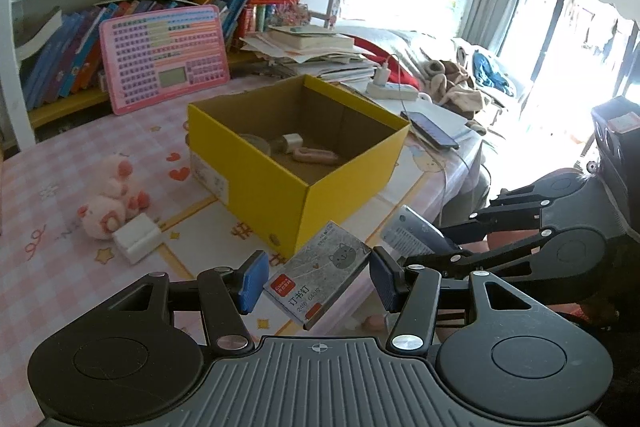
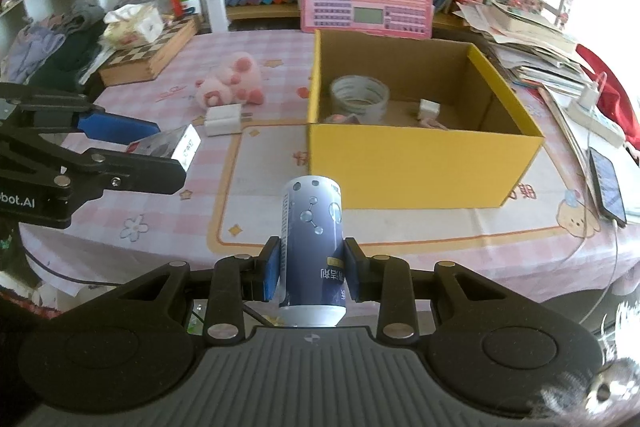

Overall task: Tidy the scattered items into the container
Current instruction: 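Carry bottle in right gripper while left gripper carries card box toward yellow box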

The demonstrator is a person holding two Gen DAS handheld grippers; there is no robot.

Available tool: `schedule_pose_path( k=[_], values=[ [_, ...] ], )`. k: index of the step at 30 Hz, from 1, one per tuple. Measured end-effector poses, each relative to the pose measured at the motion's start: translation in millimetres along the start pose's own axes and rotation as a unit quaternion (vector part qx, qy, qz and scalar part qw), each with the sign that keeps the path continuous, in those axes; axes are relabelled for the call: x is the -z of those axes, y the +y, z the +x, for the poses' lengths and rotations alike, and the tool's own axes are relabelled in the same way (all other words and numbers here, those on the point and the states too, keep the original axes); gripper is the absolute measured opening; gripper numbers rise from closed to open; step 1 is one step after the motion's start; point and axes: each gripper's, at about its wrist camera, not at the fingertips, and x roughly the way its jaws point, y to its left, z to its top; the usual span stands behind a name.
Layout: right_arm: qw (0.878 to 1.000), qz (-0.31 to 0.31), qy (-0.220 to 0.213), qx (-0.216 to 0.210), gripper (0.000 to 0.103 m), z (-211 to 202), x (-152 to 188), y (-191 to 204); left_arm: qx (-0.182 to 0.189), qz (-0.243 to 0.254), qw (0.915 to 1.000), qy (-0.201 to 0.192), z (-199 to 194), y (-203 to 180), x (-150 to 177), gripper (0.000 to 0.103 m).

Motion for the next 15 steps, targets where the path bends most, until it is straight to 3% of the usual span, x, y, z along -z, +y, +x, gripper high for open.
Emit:
schedule_pose_path(
  k=[15],
  values=[
    [1.0, 0.008, 0.001, -0.003, 0.03, 2.5, -8.8, -65.5, 0.0, 0.005, 1.0, 0.002, 43.5, -33.0, -29.0, 0.055]
  ],
)
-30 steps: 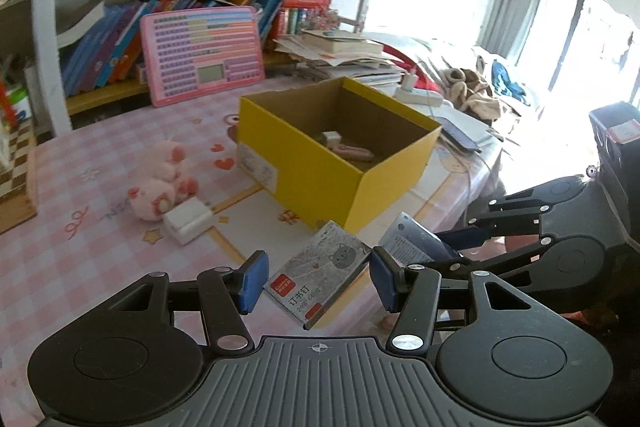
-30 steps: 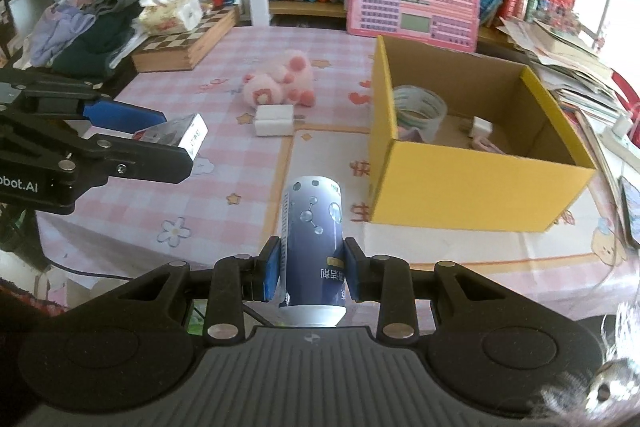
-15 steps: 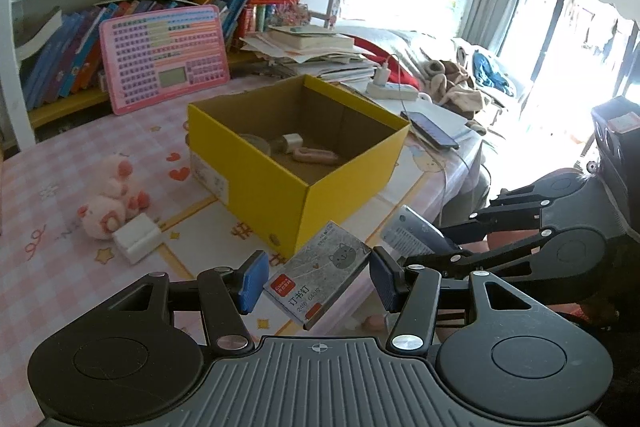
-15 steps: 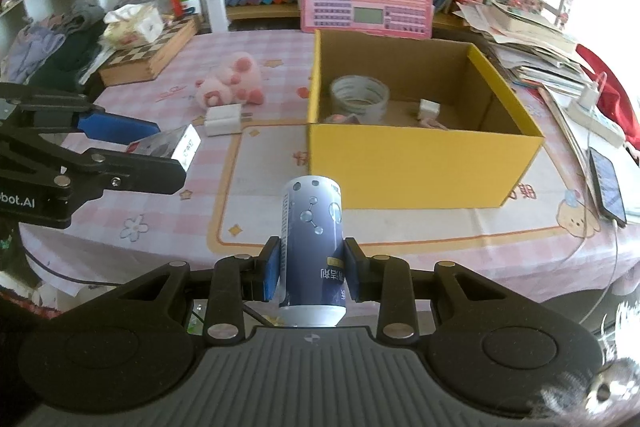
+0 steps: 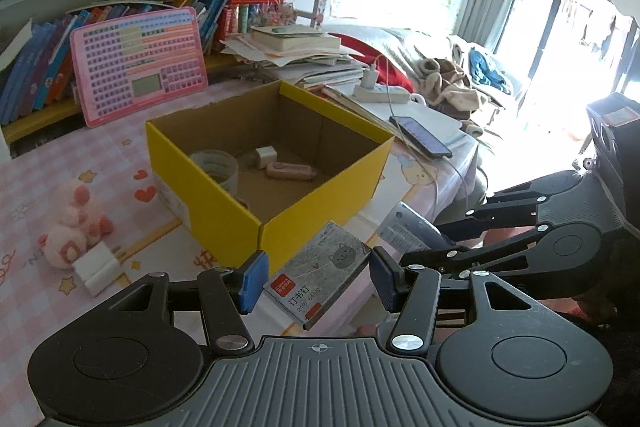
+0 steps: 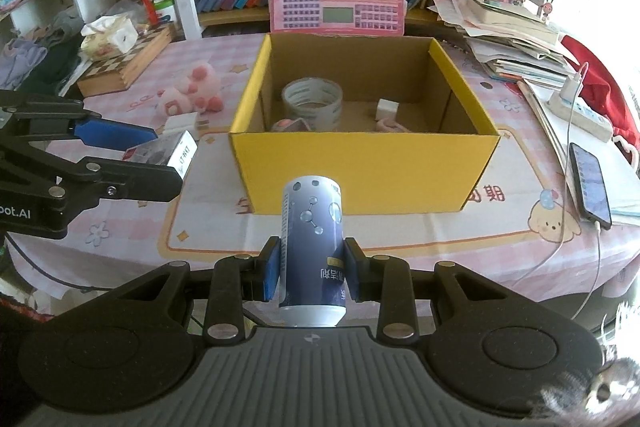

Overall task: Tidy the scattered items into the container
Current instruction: 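Carry bottle in right gripper while left gripper carries card box toward yellow box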

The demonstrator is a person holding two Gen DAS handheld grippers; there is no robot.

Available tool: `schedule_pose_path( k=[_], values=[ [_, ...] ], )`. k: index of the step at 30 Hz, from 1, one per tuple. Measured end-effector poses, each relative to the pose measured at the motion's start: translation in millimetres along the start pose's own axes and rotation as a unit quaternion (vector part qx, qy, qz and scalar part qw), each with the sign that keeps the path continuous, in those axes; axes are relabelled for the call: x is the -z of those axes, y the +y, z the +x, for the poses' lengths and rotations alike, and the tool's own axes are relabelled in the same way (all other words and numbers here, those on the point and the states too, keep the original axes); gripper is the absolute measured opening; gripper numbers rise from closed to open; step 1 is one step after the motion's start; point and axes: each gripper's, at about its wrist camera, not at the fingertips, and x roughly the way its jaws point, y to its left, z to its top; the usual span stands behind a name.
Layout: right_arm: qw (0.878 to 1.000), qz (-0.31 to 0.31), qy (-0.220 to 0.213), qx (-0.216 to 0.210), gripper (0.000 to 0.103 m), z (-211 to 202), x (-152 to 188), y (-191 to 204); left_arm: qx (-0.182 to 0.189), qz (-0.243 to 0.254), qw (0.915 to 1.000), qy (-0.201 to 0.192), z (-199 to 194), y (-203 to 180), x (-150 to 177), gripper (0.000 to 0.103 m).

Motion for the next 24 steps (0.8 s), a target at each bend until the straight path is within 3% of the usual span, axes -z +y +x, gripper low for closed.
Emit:
schedule_pose_path(
  k=[24],
  values=[
    [0.999, -0.017, -0.017, -0.033, 0.03, 19.4, -24.6, -84.9, -0.045, 0.007, 0.9988, -0.018, 59.1, -29.3, -54.4, 0.055]
  ],
)
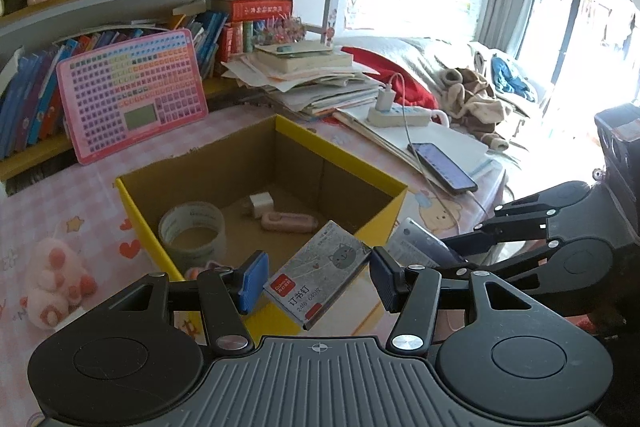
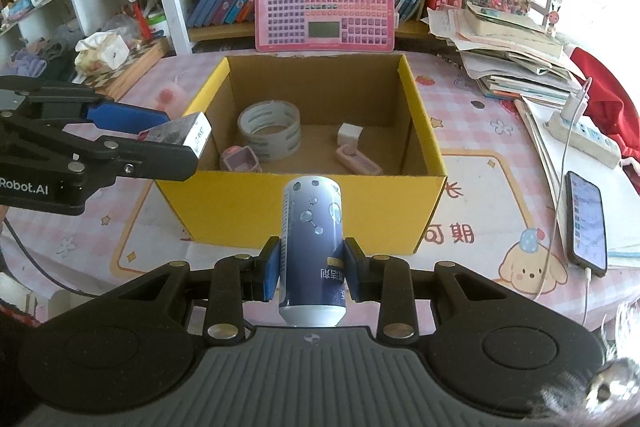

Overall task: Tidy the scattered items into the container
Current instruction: 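Carry bottle in right gripper while left gripper carries card box toward yellow box, then lower bottle into yellow box and open right gripper while left gripper releases card box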

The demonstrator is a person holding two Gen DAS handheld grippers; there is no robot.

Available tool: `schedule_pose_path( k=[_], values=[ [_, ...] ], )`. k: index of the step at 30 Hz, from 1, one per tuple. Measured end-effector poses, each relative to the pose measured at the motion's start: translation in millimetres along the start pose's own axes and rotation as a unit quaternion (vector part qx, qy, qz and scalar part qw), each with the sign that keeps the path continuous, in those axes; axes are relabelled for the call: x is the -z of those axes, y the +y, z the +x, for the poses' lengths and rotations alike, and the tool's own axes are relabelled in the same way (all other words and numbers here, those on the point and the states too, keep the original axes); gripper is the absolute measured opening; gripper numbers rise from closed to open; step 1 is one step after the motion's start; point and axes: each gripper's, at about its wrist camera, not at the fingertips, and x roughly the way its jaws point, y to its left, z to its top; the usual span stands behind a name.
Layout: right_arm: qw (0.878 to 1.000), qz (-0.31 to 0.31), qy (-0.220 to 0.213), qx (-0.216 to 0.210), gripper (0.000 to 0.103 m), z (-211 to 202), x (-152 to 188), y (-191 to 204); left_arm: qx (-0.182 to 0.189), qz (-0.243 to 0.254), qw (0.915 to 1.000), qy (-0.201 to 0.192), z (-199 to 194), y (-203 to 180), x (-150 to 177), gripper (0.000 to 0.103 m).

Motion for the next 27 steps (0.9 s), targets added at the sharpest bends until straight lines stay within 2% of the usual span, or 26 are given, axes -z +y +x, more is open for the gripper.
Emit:
schedule_pose_path(
  k=[7, 15, 22, 27],
  values=[
    [1.0, -0.01, -0.015, -0.012, 0.03, 4.2, -15.8, -15.6, -0.019, 0.004, 0.9998, -0.011, 11.8, -1.4, -15.1, 0.055],
    [0.998, -0.028, -0.044, -0.027, 0.03, 16.8, -50.0, -30.8, -0.049, 0.016, 0.9986, -0.012, 32.2, 6.4, -29.9, 0.055],
    [0.996, -0.055, -0.055, -0.031, 0.03, 43.7, -80.6, -39.5, -0.074, 0.026, 0.9968, 0.013, 58.3, 14.6, -32.8, 0.055],
    [0.996, -0.064, -0.043, -0.042, 0.03, 75.4, -99.3, -40.6, -0.066, 0.013, 0.9969, 0.042, 80.0, 23.4, -31.1, 0.055]
  ],
)
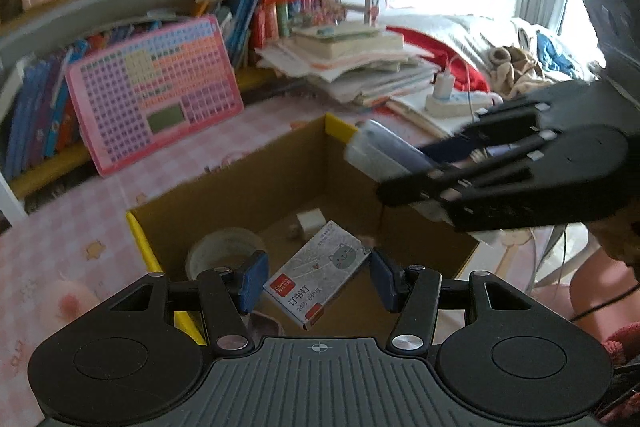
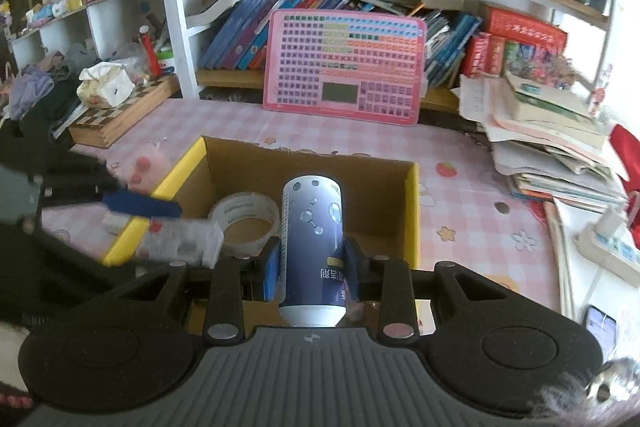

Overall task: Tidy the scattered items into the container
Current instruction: 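Lower bottle into yellow box and open right gripper while left gripper releases card box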

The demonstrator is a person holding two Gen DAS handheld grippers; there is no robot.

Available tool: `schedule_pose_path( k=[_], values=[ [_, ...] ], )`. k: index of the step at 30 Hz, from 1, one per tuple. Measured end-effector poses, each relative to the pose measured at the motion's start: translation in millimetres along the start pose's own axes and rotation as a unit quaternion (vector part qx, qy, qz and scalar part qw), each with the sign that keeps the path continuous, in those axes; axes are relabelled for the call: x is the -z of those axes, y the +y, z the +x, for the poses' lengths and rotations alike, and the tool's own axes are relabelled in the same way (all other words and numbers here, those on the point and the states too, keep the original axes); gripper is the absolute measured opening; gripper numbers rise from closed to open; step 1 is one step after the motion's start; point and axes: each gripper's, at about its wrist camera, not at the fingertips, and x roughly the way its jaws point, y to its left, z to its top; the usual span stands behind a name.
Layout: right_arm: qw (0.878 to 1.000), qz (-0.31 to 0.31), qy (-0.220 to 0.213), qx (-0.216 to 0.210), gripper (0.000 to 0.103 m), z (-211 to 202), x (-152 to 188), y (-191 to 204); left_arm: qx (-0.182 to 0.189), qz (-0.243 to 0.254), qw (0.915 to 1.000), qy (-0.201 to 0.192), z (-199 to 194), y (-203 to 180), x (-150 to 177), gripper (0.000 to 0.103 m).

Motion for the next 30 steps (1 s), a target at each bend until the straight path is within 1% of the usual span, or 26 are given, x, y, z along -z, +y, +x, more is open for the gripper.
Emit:
schedule_pose_path(
  k=[4, 8, 12, 14, 17, 21, 26, 30],
  values=[
    [0.999, -0.013, 0.031, -0.019, 0.03, 33.7, -10.9, -0.6, 0.01, -0.002, 0.9998, 0.02, 20.5, 1.4, -2.1, 0.055],
    [0.997, -0.04, 0.066, -0.02, 0.03, 69.7, -18.5, 4.7, 0.016, 0.001, 0.9987, 0.049, 39.4, -0.7, -2.0, 0.055],
    [0.992, -0.051, 0.108, -0.027, 0.03, 100.3, -20.4, 7.6, 0.03, -0.027, 0.9973, 0.062, 47.5, 2.6, -2.0, 0.055],
    [0.99, -0.063, 0.125, -0.032, 0.03, 110.9, -20.5, 10.5, 0.036, -0.042, 0.9963, 0.065, 49.8, 4.8, -0.5, 0.055],
    [0.986, -0.083, 0.142, -0.039, 0.03, 123.0, -19.5, 14.5, 0.038, -0.049, 0.9954, 0.074, 55.0, 5.3, 3.1, 0.055],
    [0.981, -0.088, 0.165, -0.045, 0.03, 134.2, -15.3, 16.1, 0.044, -0.059, 0.9943, 0.078, 56.9, 3.8, 6.5, 0.056],
    [0.981, -0.088, 0.17, -0.044, 0.031, 136.3, -14.9, 16.4, 0.038, -0.061, 0.9947, 0.074, 57.2, 3.4, 6.8, 0.058],
    [0.983, -0.083, 0.157, -0.046, 0.031, 132.2, -17.1, 15.3, 0.029, -0.056, 0.9957, 0.069, 55.4, 0.7, 7.2, 0.058]
  ],
)
